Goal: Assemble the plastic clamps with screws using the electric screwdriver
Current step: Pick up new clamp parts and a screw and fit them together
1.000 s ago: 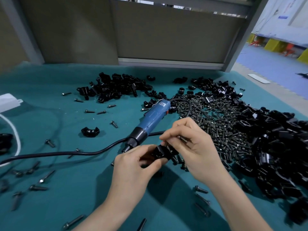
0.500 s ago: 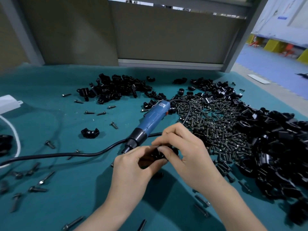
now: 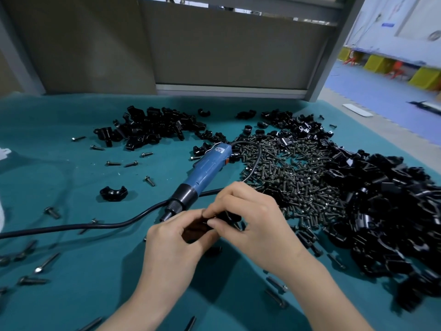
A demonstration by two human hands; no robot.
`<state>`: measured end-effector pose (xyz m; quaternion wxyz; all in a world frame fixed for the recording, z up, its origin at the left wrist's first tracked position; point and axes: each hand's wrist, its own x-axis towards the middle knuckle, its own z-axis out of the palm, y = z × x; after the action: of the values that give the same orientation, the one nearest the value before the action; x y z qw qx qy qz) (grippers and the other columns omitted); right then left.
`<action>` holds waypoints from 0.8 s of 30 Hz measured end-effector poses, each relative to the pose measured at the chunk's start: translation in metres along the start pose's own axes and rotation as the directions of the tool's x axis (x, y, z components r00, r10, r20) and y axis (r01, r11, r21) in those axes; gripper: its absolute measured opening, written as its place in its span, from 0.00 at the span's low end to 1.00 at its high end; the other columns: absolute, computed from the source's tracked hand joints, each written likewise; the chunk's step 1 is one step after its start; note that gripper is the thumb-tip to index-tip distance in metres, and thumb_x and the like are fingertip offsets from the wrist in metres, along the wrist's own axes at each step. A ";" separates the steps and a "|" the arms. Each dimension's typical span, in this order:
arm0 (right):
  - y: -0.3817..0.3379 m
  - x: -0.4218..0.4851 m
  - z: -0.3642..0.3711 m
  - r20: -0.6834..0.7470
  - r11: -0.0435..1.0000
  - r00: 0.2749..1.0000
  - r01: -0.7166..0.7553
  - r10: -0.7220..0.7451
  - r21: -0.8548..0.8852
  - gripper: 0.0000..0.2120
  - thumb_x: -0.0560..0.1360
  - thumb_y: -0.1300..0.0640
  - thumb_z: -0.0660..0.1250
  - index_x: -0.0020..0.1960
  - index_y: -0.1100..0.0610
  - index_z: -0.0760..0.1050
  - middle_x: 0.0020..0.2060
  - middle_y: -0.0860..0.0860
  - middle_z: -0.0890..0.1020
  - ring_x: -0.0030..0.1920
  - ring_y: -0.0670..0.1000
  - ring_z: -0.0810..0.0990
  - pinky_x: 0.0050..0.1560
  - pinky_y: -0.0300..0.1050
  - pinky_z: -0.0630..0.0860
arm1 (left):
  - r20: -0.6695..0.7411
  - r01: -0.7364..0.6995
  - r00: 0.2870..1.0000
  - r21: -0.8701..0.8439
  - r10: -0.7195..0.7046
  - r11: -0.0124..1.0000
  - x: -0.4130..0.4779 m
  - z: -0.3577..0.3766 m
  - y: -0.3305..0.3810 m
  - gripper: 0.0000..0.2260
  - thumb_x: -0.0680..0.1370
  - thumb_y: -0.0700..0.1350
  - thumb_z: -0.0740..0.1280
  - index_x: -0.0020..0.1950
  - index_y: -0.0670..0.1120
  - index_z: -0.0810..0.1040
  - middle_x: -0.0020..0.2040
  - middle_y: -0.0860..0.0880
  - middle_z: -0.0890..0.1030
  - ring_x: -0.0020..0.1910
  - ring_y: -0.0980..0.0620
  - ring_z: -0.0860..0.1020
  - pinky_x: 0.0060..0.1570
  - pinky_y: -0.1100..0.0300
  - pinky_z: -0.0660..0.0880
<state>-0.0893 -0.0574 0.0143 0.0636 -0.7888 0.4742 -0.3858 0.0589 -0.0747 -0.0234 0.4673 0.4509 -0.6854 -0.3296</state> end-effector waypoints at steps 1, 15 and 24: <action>0.000 0.000 0.000 0.008 1.000 1.000 -0.008 0.008 0.005 0.05 0.70 0.65 0.73 0.46 0.61 0.82 0.42 0.52 0.79 0.45 0.53 0.78 0.47 0.48 0.77 | -0.001 0.003 1.000 -0.001 -0.003 1.000 0.000 0.000 0.000 0.22 0.65 0.38 0.78 0.42 0.66 0.80 0.37 0.65 0.82 0.38 0.64 0.81 0.41 0.74 0.73; 0.003 0.002 0.005 0.032 0.984 0.988 -0.153 0.150 0.096 0.10 0.70 0.58 0.75 0.39 0.58 0.74 0.36 0.44 0.71 0.42 0.48 0.68 0.43 0.36 0.65 | 0.021 0.038 0.999 -0.073 -0.036 0.997 -0.002 0.002 -0.004 0.24 0.66 0.33 0.77 0.45 0.64 0.81 0.36 0.61 0.83 0.36 0.60 0.82 0.37 0.73 0.74; 0.006 0.003 0.000 -0.042 0.977 0.981 -0.184 0.189 0.107 0.16 0.70 0.48 0.74 0.37 0.55 0.69 0.34 0.43 0.70 0.38 0.45 0.69 0.40 0.35 0.66 | 0.043 0.067 0.997 -0.183 -0.060 0.981 -0.002 0.005 -0.003 0.17 0.64 0.32 0.78 0.40 0.56 0.85 0.36 0.58 0.85 0.35 0.61 0.83 0.37 0.75 0.75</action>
<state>-0.0923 -0.0629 0.0129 0.1275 -0.7261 0.5274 -0.4224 0.0554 -0.0739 -0.0288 0.4833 0.4214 -0.6457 -0.4146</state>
